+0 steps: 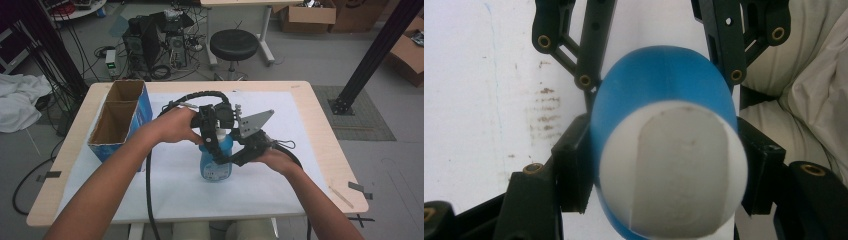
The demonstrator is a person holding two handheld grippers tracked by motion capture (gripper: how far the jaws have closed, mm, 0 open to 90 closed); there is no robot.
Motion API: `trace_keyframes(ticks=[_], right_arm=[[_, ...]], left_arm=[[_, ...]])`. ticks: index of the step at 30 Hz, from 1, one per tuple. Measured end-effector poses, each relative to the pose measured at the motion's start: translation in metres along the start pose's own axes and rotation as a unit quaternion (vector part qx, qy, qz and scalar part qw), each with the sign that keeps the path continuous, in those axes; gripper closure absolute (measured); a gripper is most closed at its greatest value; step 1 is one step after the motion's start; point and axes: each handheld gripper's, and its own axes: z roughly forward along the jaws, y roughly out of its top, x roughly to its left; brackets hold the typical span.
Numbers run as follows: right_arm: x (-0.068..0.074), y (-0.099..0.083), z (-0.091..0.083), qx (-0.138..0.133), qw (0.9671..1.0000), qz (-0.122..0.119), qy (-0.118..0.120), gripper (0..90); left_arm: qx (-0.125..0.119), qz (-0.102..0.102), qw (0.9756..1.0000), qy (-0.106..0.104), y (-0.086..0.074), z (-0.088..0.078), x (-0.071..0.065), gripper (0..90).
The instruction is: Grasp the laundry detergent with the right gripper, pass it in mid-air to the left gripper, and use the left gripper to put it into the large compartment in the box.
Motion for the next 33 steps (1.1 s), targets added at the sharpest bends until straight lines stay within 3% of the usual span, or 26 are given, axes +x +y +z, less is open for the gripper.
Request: trace_keyframes(ticks=[2,4,9,13,18,21,24,28,33], right_arm=[[0.0,0.001,-0.001,0.003,0.9999,0.009,0.006,41.3],[0.001,0.002,-0.004,-0.003,0.9999,0.016,0.004,32.2],[0.004,0.0,-0.014,0.038,0.9988,0.03,-0.005,20.4],[0.004,-0.003,-0.031,0.05,0.9972,0.051,-0.022,17.4],[0.003,-0.007,-0.056,0.072,0.9935,0.074,-0.047,16.7],[0.002,-0.009,-0.07,0.094,0.9897,0.091,-0.057,16.3],[0.0,-0.009,-0.084,0.125,0.9843,0.102,-0.07,16.3],[-0.002,-0.008,-0.102,0.166,0.9761,0.103,-0.095,16.3],[-0.004,-0.007,-0.119,0.215,0.9639,0.11,-0.113,16.1]], left_arm=[[-0.001,-0.004,1.0,-0.002,0.0,0.0,0.0,38.2],[0.001,-0.008,1.0,0.002,0.0,-0.001,0.0,38.2],[-0.002,-0.009,0.9998,0.019,-0.004,-0.006,-0.001,38.3],[-0.005,-0.023,0.9994,0.025,-0.01,-0.011,0.0,38.3],[-0.013,-0.054,0.9976,0.042,-0.016,-0.02,0.002,38.2],[-0.014,-0.085,0.995,0.05,-0.02,-0.027,0.006,38.2],[-0.019,-0.111,0.9919,0.059,-0.023,-0.034,0.008,38.2],[-0.024,-0.174,0.9823,0.065,-0.025,-0.047,0.015,38.3],[-0.023,-0.224,0.9704,0.086,-0.027,-0.063,0.021,38.3]])
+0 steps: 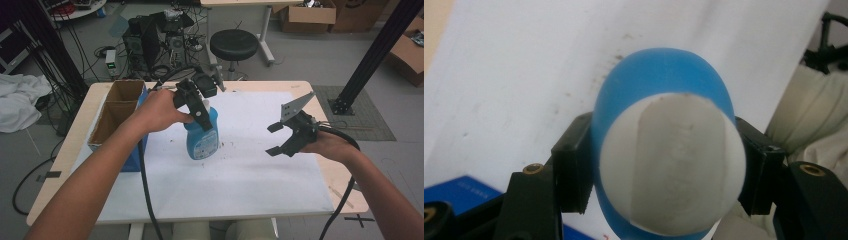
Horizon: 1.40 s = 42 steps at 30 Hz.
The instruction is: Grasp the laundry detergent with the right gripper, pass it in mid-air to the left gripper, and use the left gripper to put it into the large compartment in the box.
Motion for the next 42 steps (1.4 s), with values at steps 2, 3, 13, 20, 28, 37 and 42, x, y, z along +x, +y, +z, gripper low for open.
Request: trace_keyframes(ticks=[2,3,13,20,28,37,42], right_arm=[[-0.003,-0.002,-0.004,0.017,0.9998,0.002,-0.006,15.8],[-0.004,-0.002,-0.006,0.022,0.9997,0.004,-0.008,15.7],[-0.012,-0.002,-0.025,0.056,0.9979,0.006,-0.03,16.0],[-0.014,-0.002,-0.03,0.077,0.9964,-0.007,-0.035,16.7],[-0.02,-0.004,-0.034,0.091,0.9951,0.001,-0.037,16.5],[-0.026,-0.011,-0.037,0.118,0.992,0.005,-0.043,16.1],[-0.031,-0.016,-0.037,0.129,0.9905,0.009,-0.046,16.1]], left_arm=[[-0.002,-0.019,0.9997,0.012,0.001,-0.006,0.003,38.3],[-0.002,-0.028,0.9994,0.017,0.001,-0.009,0.005,38.3],[-0.021,-0.131,0.9902,0.045,-0.007,-0.034,0.026,38.3],[-0.023,-0.194,0.9784,0.067,-0.01,-0.05,0.04,38.3],[-0.021,-0.245,0.9662,0.079,-0.02,-0.069,0.057,38.3],[-0.019,-0.316,0.9437,0.096,-0.031,-0.091,0.072,38.3],[-0.02,-0.349,0.931,0.105,-0.039,-0.108,0.08,38.3]])
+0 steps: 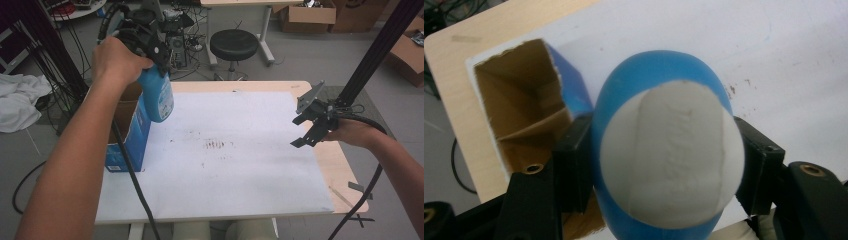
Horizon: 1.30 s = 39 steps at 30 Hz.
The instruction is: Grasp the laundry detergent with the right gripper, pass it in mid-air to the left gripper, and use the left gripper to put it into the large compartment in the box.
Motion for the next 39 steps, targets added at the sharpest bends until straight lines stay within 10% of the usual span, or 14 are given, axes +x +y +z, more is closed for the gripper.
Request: trace_keyframes(ticks=[19,39], right_arm=[[-0.002,-0.002,0.001,-0.007,1.0,-0.003,0.001,16.4],[-0.001,-0.003,0.005,-0.004,1.0,0.001,0.004,16.5]], left_arm=[[0.002,-0.105,0.9936,0.042,-0.02,-0.023,0.059,38.3],[0.017,-0.12,0.9901,0.07,-0.04,0.01,0.085,38.3]])
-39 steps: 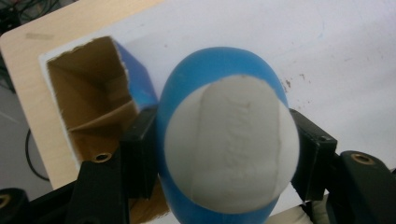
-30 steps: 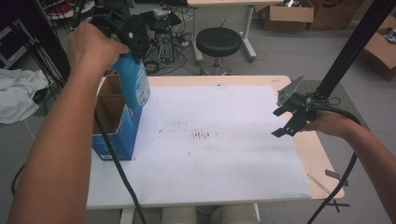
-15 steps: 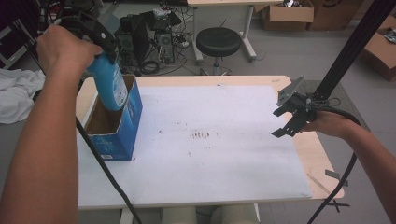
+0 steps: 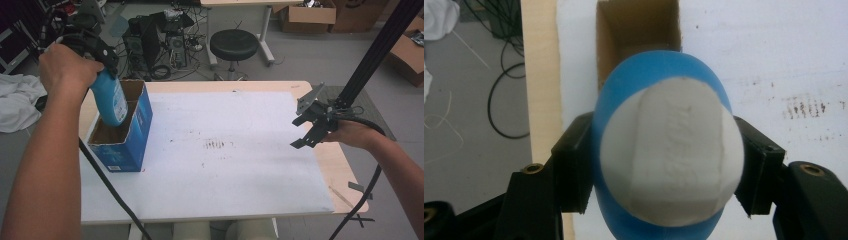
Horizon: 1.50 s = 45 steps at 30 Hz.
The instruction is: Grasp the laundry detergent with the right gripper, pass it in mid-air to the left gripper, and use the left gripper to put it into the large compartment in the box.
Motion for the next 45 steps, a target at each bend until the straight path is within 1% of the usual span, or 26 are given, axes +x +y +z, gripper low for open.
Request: trace_keyframes(ticks=[3,7,11,15,19,22,30,36,39,42,45], right_arm=[[0.0,0.0,0.001,0.001,1.0,0.0,0.0,16.5],[0.001,0.0,0.002,-0.001,1.0,0.001,-0.001,16.8],[0.002,-0.002,0.005,0.001,1.0,0.002,0.002,17.0],[0.001,-0.003,0.005,-0.001,1.0,0.005,0.001,16.9],[0.0,-0.006,0.005,-0.001,1.0,0.008,0.0,17.0],[0.001,-0.008,0.006,0.002,1.0,0.006,0.001,17.1],[0.0,-0.008,0.009,0.004,1.0,0.007,0.003,17.0],[0.0,-0.009,0.011,0.006,0.9999,0.009,0.005,17.2],[0.0,-0.009,0.012,0.006,0.9999,0.008,0.006,17.1],[0.0,-0.009,0.013,0.006,0.9999,0.009,0.007,17.2],[-0.001,-0.008,0.013,0.007,0.9999,0.009,0.007,17.2]], left_arm=[[0.005,0.003,1.0,-0.003,-0.003,0.01,0.002,38.4],[0.007,-0.002,1.0,-0.006,-0.006,0.024,0.006,38.4],[0.012,-0.001,0.9999,-0.006,-0.009,0.038,0.008,38.3],[0.02,0.003,0.9997,-0.01,-0.014,0.056,0.01,38.4],[0.025,0.0,0.9995,-0.017,-0.019,0.073,0.013,38.3],[0.026,0.005,0.9995,-0.015,-0.023,0.085,0.013,38.3],[0.027,0.004,0.9994,-0.019,-0.031,0.107,0.014,38.4],[0.028,-0.001,0.9994,-0.022,-0.038,0.122,0.016,38.4],[0.03,0.004,0.9993,-0.022,-0.04,0.13,0.016,38.3],[0.033,0.001,0.9992,-0.024,-0.042,0.137,0.016,38.3],[0.036,0.006,0.9991,-0.024,-0.044,0.143,0.015,38.3]])
